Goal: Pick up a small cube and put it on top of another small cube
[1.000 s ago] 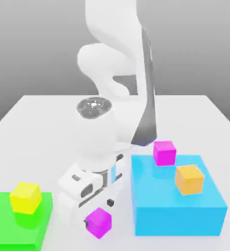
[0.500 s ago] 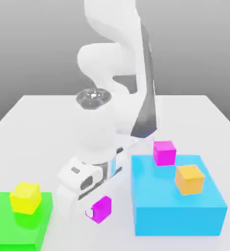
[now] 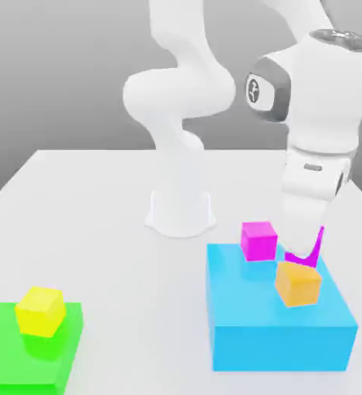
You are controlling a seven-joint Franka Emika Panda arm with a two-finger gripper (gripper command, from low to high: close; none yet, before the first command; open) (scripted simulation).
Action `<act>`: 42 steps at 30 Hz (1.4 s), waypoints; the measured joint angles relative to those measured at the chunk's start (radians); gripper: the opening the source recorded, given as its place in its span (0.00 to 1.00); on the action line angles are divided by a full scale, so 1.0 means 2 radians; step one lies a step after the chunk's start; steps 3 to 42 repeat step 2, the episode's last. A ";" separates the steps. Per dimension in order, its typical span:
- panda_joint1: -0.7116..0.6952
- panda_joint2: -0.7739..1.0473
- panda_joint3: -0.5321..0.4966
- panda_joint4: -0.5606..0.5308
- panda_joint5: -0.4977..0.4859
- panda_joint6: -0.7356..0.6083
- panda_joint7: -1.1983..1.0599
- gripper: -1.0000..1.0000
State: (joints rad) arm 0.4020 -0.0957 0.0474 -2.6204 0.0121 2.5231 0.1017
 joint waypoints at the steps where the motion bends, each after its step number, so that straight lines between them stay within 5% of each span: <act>1: 0.000 0.000 0.000 0.000 0.000 0.000 0.000 1.00; 42: 0.000 0.000 0.000 0.000 0.000 0.000 0.000 1.00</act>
